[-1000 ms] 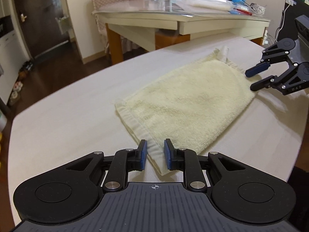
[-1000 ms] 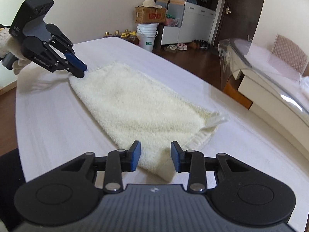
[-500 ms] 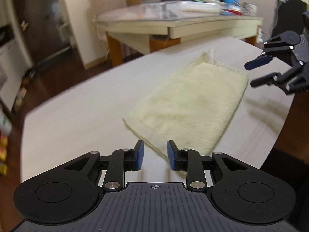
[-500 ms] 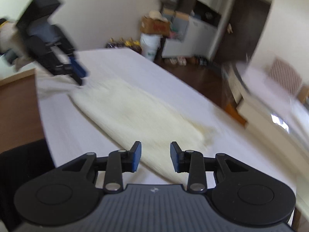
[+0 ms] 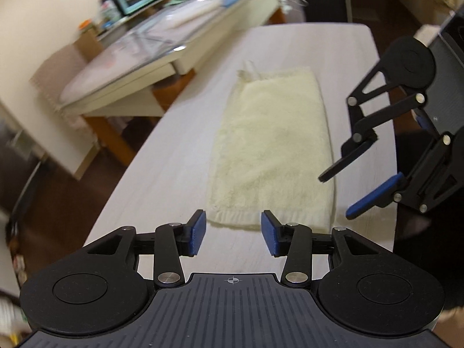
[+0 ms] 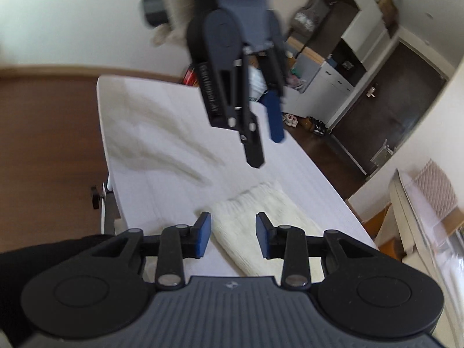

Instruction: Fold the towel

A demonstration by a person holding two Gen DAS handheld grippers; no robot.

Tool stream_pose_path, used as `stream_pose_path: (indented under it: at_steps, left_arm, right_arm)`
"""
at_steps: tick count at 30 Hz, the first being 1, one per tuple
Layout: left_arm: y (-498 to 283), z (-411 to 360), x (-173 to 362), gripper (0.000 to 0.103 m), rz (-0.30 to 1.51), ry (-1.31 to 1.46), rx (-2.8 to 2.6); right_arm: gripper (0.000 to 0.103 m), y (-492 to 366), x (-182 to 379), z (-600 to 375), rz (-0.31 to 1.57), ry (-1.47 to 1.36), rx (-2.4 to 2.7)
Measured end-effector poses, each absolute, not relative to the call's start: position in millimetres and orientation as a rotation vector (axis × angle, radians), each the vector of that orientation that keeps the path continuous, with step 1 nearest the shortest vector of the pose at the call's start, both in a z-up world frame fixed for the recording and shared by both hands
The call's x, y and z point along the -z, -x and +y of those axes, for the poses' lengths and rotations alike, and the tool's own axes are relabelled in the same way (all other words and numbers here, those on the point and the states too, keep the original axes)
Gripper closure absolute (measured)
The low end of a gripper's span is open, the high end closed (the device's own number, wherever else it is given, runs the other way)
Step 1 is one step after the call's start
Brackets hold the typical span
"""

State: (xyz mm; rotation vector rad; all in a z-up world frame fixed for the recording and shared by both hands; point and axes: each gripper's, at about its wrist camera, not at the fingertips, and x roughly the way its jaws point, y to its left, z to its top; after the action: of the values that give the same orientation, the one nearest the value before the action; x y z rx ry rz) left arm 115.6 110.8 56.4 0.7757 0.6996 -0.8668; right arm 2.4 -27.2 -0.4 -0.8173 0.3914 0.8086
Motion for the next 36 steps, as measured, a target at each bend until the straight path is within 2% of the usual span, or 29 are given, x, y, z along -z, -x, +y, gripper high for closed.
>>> stream_pose_path:
  at_steps: [12, 16, 17, 18, 19, 29, 36]
  left_arm:
    - [-156, 122, -44, 0.055, 0.842, -0.613, 0.774]
    - [-157, 121, -40, 0.053, 0.844, -0.623, 0.756]
    - [-156, 121, -39, 0.053, 0.843, -0.630, 0.757]
    - [-154, 121, -38, 0.052, 0.841, -0.639, 0.761]
    - [-152, 121, -38, 0.052, 0.839, -0.650, 0.769]
    - [-132, 108, -36, 0.051, 0.825, -0.759, 0.896]
    - [-93, 76, -33, 0.052, 0.754, -0.958, 1.097]
  right_arm:
    - [0.069, -5, 24, 2, 0.414, 0.967, -0.761]
    - [0.078, -8, 26, 3, 0.420, 0.974, -0.763]
    - [0.082, -10, 27, 3, 0.426, 0.968, -0.772]
    - [0.092, -11, 28, 2, 0.433, 0.962, -0.781]
    - [0.093, -11, 28, 1, 0.436, 0.954, -0.790]
    - [0.095, -9, -13, -64, 0.507, 0.648, -0.941]
    - [0.095, -9, -33, -128, 0.592, 0.429, -1.019]
